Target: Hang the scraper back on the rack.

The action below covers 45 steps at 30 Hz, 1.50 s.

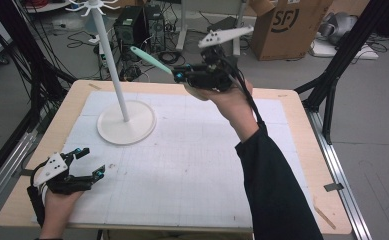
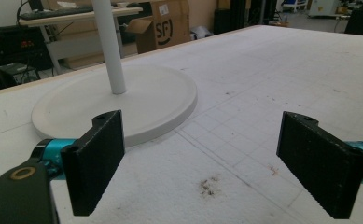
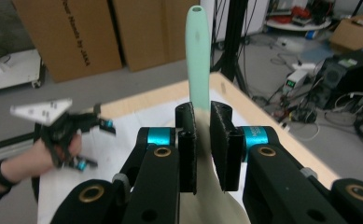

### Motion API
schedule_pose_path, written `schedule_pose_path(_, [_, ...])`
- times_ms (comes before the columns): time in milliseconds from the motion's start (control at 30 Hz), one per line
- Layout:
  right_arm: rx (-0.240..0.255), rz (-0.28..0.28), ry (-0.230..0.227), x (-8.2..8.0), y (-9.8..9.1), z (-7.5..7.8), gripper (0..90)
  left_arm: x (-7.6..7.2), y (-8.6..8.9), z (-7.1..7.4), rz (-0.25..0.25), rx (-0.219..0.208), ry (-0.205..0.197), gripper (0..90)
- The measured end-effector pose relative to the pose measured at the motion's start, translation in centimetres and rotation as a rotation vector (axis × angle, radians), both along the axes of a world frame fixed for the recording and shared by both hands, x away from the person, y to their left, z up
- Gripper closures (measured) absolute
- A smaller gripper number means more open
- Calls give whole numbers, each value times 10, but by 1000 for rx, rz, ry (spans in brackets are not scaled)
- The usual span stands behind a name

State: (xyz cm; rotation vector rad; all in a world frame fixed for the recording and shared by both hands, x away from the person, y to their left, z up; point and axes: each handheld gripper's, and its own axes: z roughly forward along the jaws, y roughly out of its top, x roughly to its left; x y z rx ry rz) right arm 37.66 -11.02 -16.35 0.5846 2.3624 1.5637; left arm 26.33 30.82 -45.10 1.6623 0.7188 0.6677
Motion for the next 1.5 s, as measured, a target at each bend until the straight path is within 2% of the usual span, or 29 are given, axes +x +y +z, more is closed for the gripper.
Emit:
schedule_pose_path(200, [6, -18, -21, 6, 18, 25, 818, 0, 0, 0, -2, -1, 0, 157])
schedule_pose_path(333, [18, -28, -52, 9, 30, 42, 818, 0, 0, 0, -5, -2, 0, 157])
schedule_pose_path(500, [34, -24, -46, 10, 39, 52, 818, 0, 0, 0, -7, -3, 0, 157])
schedule_pose_path(833, [41, -19, -49, 13, 46, 53, 818, 0, 0, 0, -6, -2, -1, 157])
schedule_pose_path(1200, [15, -24, -57, 17, 54, 48, 817, 0, 0, 0, -6, -3, 0, 157])
schedule_pose_path(1500, [0, -34, -37, 24, 58, 43, 817, 0, 0, 0, -7, -2, 0, 157])
